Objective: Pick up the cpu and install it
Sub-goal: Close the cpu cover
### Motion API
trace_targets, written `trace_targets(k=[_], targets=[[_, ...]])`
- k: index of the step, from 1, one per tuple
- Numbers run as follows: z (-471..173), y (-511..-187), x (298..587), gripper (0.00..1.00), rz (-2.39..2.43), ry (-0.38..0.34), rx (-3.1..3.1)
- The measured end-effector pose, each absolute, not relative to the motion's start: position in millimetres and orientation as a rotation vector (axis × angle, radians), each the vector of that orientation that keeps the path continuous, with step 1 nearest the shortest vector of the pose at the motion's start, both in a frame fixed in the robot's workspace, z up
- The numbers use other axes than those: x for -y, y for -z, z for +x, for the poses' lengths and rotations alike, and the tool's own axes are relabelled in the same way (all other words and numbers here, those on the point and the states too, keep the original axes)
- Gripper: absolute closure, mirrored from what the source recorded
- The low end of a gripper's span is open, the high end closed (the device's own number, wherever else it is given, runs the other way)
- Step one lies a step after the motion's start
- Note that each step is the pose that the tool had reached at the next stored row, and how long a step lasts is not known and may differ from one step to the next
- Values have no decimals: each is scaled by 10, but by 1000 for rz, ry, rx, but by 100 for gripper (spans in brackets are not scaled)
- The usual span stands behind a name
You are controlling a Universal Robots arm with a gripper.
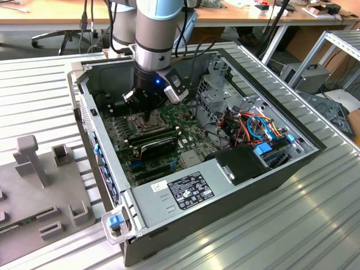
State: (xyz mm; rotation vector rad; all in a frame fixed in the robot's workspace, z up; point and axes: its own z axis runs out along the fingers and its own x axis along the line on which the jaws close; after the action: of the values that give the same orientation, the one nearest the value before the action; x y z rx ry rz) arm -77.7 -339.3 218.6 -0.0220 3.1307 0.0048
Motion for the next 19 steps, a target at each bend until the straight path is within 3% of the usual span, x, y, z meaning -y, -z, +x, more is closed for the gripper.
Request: trace_targets(k=[19], targets=[[-901, -2111, 3392, 89, -22, -5, -3131]])
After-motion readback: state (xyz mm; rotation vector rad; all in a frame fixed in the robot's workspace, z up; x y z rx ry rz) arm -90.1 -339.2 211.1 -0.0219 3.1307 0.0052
